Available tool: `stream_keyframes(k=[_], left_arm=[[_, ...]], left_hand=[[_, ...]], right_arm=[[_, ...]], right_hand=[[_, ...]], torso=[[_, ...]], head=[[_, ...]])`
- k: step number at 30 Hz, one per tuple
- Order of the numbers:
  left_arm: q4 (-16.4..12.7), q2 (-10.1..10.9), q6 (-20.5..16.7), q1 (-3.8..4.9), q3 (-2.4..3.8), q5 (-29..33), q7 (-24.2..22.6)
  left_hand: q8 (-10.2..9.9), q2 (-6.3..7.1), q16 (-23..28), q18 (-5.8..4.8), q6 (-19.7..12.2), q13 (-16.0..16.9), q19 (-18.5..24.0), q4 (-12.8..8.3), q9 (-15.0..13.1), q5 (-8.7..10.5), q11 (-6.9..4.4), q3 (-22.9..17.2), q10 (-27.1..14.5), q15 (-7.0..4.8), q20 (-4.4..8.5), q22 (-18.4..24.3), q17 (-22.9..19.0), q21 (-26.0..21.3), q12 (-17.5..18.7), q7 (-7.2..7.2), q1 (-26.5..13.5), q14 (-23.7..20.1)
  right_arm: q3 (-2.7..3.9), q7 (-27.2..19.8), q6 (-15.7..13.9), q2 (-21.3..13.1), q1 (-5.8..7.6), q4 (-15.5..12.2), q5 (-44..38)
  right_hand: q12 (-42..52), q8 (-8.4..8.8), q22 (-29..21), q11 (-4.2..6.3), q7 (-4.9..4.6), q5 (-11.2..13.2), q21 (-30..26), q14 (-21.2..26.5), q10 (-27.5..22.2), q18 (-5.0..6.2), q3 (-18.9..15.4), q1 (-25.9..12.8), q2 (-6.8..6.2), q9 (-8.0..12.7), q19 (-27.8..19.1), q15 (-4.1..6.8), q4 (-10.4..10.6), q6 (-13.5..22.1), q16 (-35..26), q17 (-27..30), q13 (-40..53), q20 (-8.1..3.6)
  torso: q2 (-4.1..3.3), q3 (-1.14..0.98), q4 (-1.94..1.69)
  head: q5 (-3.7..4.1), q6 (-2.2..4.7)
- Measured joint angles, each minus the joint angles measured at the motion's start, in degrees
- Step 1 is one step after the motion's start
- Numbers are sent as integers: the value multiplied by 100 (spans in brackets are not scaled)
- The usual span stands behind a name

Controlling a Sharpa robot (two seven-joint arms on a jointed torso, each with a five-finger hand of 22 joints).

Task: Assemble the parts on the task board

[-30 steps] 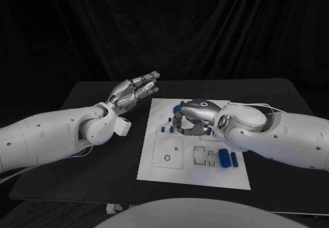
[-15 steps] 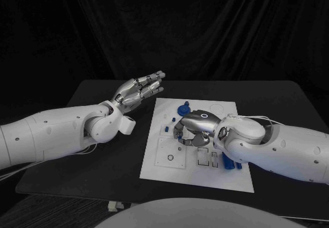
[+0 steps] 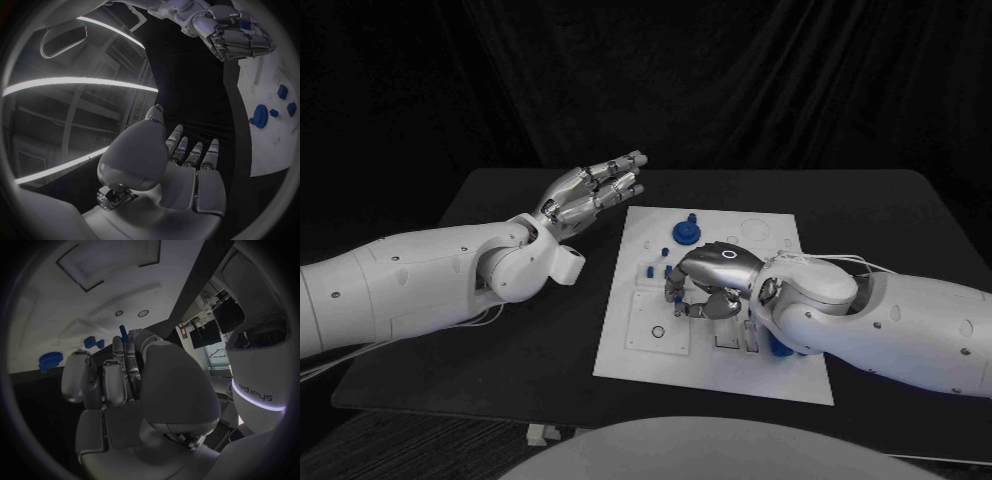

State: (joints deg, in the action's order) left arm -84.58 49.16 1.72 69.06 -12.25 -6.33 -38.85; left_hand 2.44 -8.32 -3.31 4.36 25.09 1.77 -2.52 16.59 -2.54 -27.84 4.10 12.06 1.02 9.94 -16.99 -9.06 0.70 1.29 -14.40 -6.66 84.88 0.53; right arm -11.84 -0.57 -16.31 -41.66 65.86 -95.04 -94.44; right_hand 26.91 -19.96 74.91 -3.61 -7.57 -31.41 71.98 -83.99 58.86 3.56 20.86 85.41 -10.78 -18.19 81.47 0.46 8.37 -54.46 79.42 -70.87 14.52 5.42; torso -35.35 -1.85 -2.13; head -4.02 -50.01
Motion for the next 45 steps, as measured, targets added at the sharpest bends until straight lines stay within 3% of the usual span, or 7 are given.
stream_keyframes(k=[18, 27, 45], left_arm=[[8, -8, 30, -74, 0, 0, 0], [13, -11, 43, -96, 0, 0, 0], [26, -21, 66, -120, 0, 0, 0]], left_hand=[[0, -26, -24, 1, 20, 0, 0, -16, 0, -23, 20, -16, -21, 41, 0, -4, 6, 0, 2, -20, 72, 1], [0, -26, -24, 1, 20, -1, 0, -16, -5, -23, 20, -16, -21, 61, 0, -4, 6, 0, 3, -20, 72, 21], [0, -26, -44, 1, 20, -1, 0, -16, -4, -23, 20, -16, -21, 76, 0, -3, 5, 0, 3, -21, 72, 6]], right_arm=[[0, -43, -93, -49, -126, -11, -9], [1, -99, -195, -46, -163, 31, -11], [0, -139, -235, 8, -215, 143, -15]], right_hand=[[-3, 0, -1, -1, 21, 1, 0, 0, -1, 0, 24, 0, -1, -5, -1, 0, -24, 20, 0, 6, -6, 0], [35, 0, -1, 13, 21, 261, 0, 0, 13, 0, 40, 2, 1, -37, -1, 0, -40, 20, 0, 5, 10, 0], [33, -22, 3, 11, 0, 329, 0, 0, 11, 0, 40, 32, 31, -42, 0, 0, -40, 41, 0, 22, 6, 0]], torso=[[0, 0, 0], [0, 1, 1], [0, 1, 1]], head=[[-48, -1], [-68, 0], [-76, 2]])
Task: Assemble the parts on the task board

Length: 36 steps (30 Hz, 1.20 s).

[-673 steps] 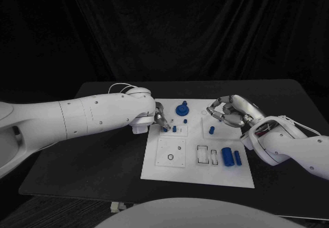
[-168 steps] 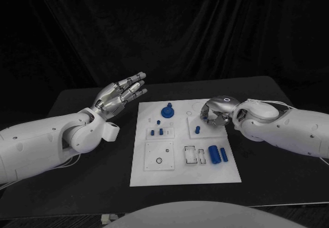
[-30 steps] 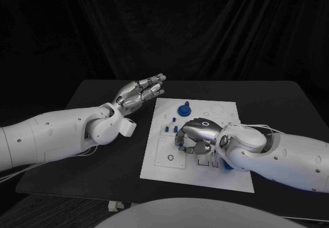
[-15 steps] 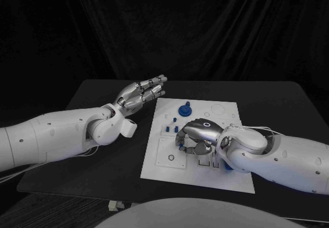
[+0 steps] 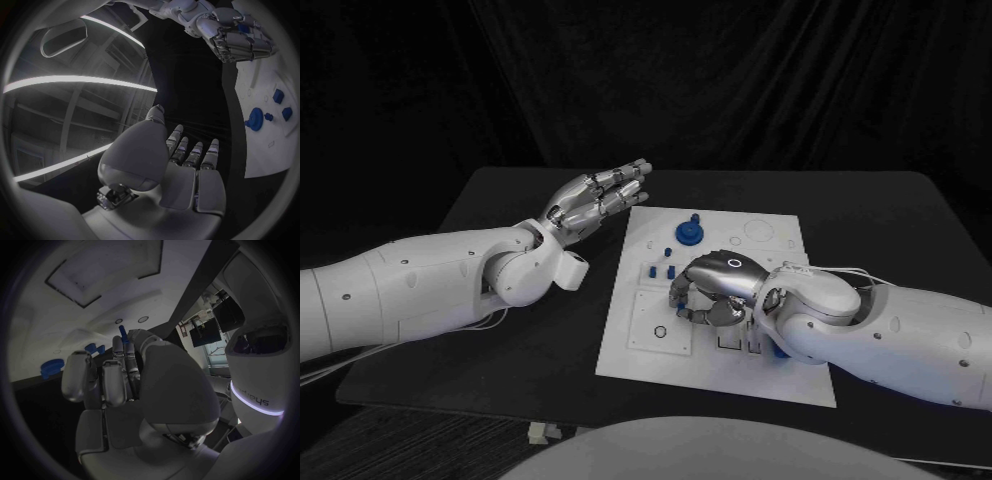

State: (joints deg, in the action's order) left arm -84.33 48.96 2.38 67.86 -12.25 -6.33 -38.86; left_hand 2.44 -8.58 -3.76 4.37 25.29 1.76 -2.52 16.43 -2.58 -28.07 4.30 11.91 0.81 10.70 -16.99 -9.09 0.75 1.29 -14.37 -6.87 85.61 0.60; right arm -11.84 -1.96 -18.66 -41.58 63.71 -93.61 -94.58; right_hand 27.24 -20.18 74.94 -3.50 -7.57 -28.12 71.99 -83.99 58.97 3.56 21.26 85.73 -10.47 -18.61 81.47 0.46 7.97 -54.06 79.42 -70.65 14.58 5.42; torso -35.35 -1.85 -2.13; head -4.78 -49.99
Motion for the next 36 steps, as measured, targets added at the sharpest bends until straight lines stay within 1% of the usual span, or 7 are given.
stream_keyframes(k=[20, 23, 28, 31, 33, 36], left_arm=[[16, -21, 17, -18, 0, 0, 0], [20, -23, 20, -21, 0, 0, 0], [27, -26, 26, -24, 0, 0, 0], [30, -27, 30, -26, 0, 0, 0], [31, -28, 33, -27, 0, 0, 0], [32, -28, 35, -28, 0, 0, 0]], left_hand=[[0, 0, 0, 0, 0, 0, 0, 0, 1, 0, 0, 0, 0, -3, 0, 0, 5, 0, 0, 0, 0, 3], [0, 0, 0, 0, 0, 0, 0, 0, 1, 0, 0, 0, 0, -4, 0, 1, 5, 0, 0, 0, 0, 3], [0, 0, 0, 0, 0, 0, 0, 0, 1, 0, 0, 0, 0, -4, 0, 1, 5, 0, 0, 0, 0, 3], [0, -4, -23, 0, 0, 0, 0, 0, 1, 0, 0, 0, 0, 17, 0, -4, 5, 0, 0, 0, 49, 24], [0, -4, -23, 0, 0, 0, 0, 0, 1, 0, 0, 0, 0, 17, 0, -5, 5, 0, 0, 0, 49, 24], [0, -4, -23, 1, 0, 0, 0, 0, 1, 0, 0, 0, 0, 17, 0, -5, 4, 0, 0, 0, 49, 24]], right_arm=[[0, -17, 7, 41, -77, 100, -1], [0, -21, 6, 46, -90, 113, -1], [4, -26, 3, 53, -105, 134, -2], [3, -27, 4, 53, -116, 144, -2], [3, -27, 5, 56, -122, 149, -2], [3, -27, 5, 58, -130, 156, -3]], right_hand=[[2, 0, -2, -2, 0, 5, -22, 0, -2, 0, 17, 0, 0, -5, 0, 0, -17, 0, -6, 25, 6, 0], [4, 0, -2, -11, 0, 5, -45, 16, -11, 0, 26, 2, 2, -11, 0, 15, -26, 0, -27, 60, 6, 0], [4, 0, -2, -12, 0, 8, -69, 16, -12, 0, 40, 32, 32, -14, 0, 16, -40, 0, -27, 67, 5, 0], [3, -24, -2, -20, 0, 51, -69, 16, -20, 0, 39, 40, 39, -18, -20, 16, -40, 0, -50, 77, 6, -20], [2, -24, -2, -18, 0, 72, -69, 15, -18, 0, 39, 47, 47, -23, -40, 16, -40, 0, -50, 86, 6, 0], [1, -24, -3, -16, 0, 107, -100, 16, -16, 0, 39, 47, 47, -23, -40, 16, -39, 0, -50, 94, 14, 0]], torso=[[0, 1, 0], [0, 1, 0], [0, 1, 0], [1, 1, 0], [1, 1, 0], [1, 1, -1]], head=[[-24, 1], [-26, 1], [-26, 1], [-30, 1], [-31, 1], [-31, 1]])
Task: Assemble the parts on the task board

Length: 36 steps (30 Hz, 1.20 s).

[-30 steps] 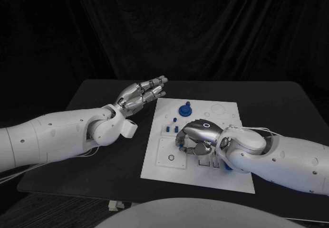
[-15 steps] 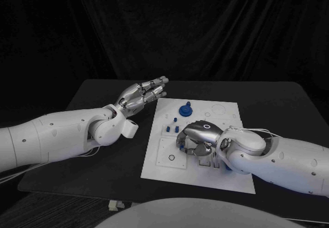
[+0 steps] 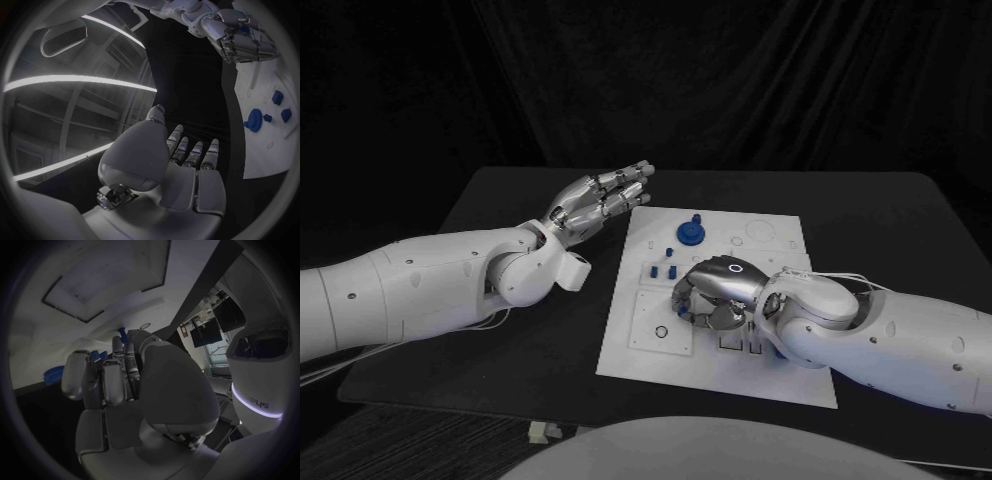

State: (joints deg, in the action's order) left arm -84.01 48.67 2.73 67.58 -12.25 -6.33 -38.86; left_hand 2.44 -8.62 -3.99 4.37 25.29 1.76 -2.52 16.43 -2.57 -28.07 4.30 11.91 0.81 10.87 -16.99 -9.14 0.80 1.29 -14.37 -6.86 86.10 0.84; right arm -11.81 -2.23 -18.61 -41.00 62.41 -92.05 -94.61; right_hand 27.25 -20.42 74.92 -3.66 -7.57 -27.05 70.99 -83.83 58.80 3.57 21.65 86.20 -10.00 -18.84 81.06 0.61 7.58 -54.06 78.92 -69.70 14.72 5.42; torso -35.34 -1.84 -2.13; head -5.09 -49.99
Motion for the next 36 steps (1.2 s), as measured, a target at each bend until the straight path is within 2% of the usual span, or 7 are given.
stream_keyframes(k=[8, 23, 36], left_arm=[[1, -1, 8, -4, 0, 0, 2], [9, -18, 27, -13, 0, 0, 8], [11, -20, 43, -19, 0, 0, 13]], left_hand=[[0, 0, 0, 0, 0, 0, 0, 0, 0, 0, 21, 0, 21, 20, 0, 0, 0, 0, 0, 0, 0, -20], [0, 0, 0, 0, 0, 0, 0, 0, 1, -22, 21, 0, 21, 20, 0, 1, 0, 0, 0, 0, 0, -20], [0, -23, 0, 0, 0, 0, 0, -17, 1, -22, 20, -17, 21, 20, 0, 2, 6, 0, 0, 0, 23, -20]], right_arm=[[3, 1, -3, 10, -11, 10, -3], [-5, 14, -120, 6, -35, -2, -123], [-6, 22, -184, 36, -40, 12, -195]], right_hand=[[-2, 0, 0, 6, 16, 52, -25, 40, 6, 0, 1, -1, 0, -6, 0, 0, -32, 16, -22, 25, 2, 0], [69, -55, -1, 5, 21, 414, -51, 53, 5, 0, 17, 90, 90, -53, -41, -13, -111, 21, -22, 75, 7, 0], [82, -76, -2, -6, 21, 569, -133, 82, -5, -1, 17, 127, 127, -60, -83, 1, -111, 21, -83, 170, 10, 0]], torso=[[-1, 0, 1], [-1, 0, 1], [-1, 1, 1]], head=[[-8, 0], [-18, 0], [-27, 0]])
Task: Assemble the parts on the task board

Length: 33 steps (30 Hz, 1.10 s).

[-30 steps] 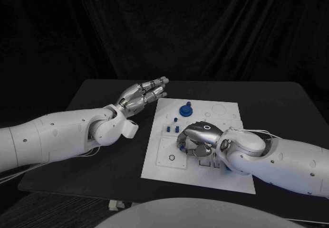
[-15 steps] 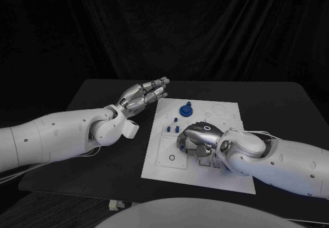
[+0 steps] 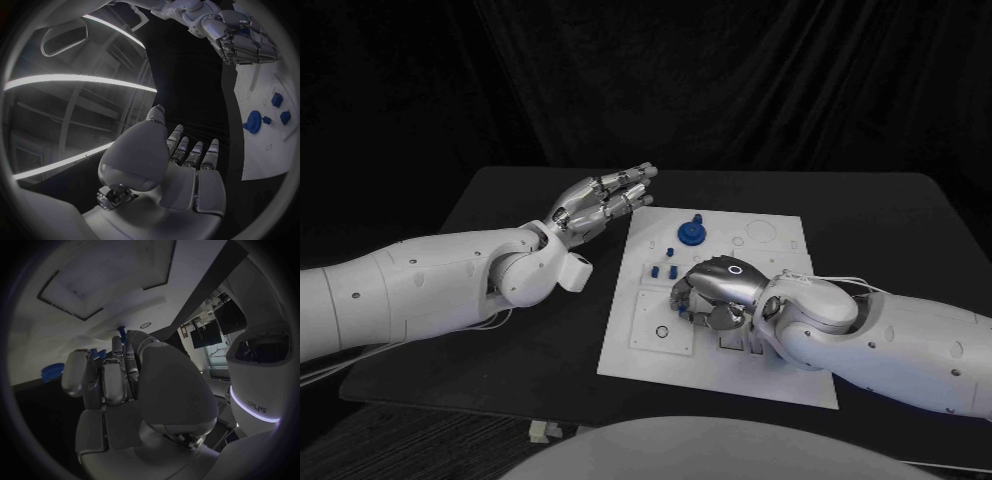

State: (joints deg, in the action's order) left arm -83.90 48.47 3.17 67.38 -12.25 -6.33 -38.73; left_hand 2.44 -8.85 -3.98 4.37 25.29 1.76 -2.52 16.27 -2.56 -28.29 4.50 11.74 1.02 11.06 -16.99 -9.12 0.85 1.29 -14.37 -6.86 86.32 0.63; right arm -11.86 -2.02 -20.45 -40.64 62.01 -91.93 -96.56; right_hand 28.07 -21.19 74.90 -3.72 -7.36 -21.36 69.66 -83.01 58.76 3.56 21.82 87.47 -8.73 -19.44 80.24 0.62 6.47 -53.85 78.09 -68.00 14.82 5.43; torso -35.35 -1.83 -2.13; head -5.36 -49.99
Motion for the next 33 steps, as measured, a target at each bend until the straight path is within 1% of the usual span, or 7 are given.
stream_keyframes(k=[4, 7, 9, 15, 25, 28, 33], left_arm=[[3, -3, 4, -3, 0, 0, 3], [4, -6, 8, -5, 0, 0, 6], [4, -7, 10, -6, 0, 0, 8], [5, -7, 17, -9, 0, 0, 14], [8, -7, 27, -15, 0, 0, 28], [11, -13, 32, -16, 0, 0, 34], [18, -22, 44, -20, 0, 0, 43]], left_hand=[[0, 0, 0, 0, 0, 0, 0, 0, 0, 0, 0, 0, 0, 0, 0, -6, 0, 0, 0, 0, 0, 0], [0, 0, -27, 0, 0, 0, 0, 0, 0, 0, 0, 0, 0, 21, 0, -6, 0, 0, 0, 0, 0, 21], [0, 0, -27, 0, 0, 0, 0, 0, 0, 0, 0, 0, 0, 21, 0, -6, 0, 0, 0, 0, 0, 21], [0, 0, -27, 0, 0, 0, 0, 0, 0, 0, 0, 0, 0, 21, 0, -6, -1, 0, 0, 0, 0, 21], [0, 0, -46, -1, 0, 0, 0, 0, 0, 0, 0, 0, 0, 20, 0, -5, 6, 0, 0, 0, 0, 21], [0, 0, -46, 0, 0, 0, 0, 0, 0, 0, 0, 0, 0, 20, 0, -10, 6, 0, 0, 0, 0, 21], [0, 0, -46, 0, 0, 0, 0, 0, 0, 0, 0, 0, 0, 21, 0, -10, 5, 0, 0, 0, 0, 21]], right_arm=[[0, 2, -1, 22, 0, 17, -6], [0, 5, 1, 35, -1, 27, -10], [1, 7, 4, 38, -1, 31, -11], [5, 21, 22, 35, -1, 35, -15], [6, 47, 56, -7, -1, 20, -18], [6, 51, 60, -21, -2, 10, -19], [6, 57, 69, -48, -10, -10, -21]], right_hand=[[17, 0, 4, 0, 0, 17, 0, 21, 0, 0, 0, 0, 0, -5, 0, -22, 0, 0, -22, 19, 37, 0], [17, 0, 5, -1, -20, 62, -23, 41, 0, 4, 0, 0, 0, -5, 0, -2, 0, 21, -22, 33, 39, 0], [17, 0, 5, -2, -20, 105, -23, 41, 0, 97, -1, 0, 0, -5, 0, -2, 1, 21, -22, 44, 39, 0], [17, 0, 4, -11, -20, 193, -57, 41, -9, 95, -25, 0, 0, -10, -20, -2, 25, 21, -44, 70, 40, 20], [17, 1, 4, -11, -20, 216, -78, 41, -9, 94, -41, -1, -1, -12, -41, -2, 41, 21, -66, 108, 40, 0], [23, 1, 3, -12, 0, 219, -112, 82, -8, 94, -41, -1, -1, -9, -41, -2, 42, 42, -71, 125, 57, 0], [63, 2, 3, -18, 1, 350, -113, 82, 1, 94, -72, -2, -3, -23, -41, -2, 73, 42, -88, 143, 38, 0]], torso=[[0, 0, 0], [0, 0, 0], [0, -1, -1], [-1, -1, -1], [0, -1, -1], [0, -1, -1], [0, -1, -1]], head=[[-1, 0], [3, 0], [7, 0], [8, 0], [-1, 0], [-7, 0], [-17, 0]])
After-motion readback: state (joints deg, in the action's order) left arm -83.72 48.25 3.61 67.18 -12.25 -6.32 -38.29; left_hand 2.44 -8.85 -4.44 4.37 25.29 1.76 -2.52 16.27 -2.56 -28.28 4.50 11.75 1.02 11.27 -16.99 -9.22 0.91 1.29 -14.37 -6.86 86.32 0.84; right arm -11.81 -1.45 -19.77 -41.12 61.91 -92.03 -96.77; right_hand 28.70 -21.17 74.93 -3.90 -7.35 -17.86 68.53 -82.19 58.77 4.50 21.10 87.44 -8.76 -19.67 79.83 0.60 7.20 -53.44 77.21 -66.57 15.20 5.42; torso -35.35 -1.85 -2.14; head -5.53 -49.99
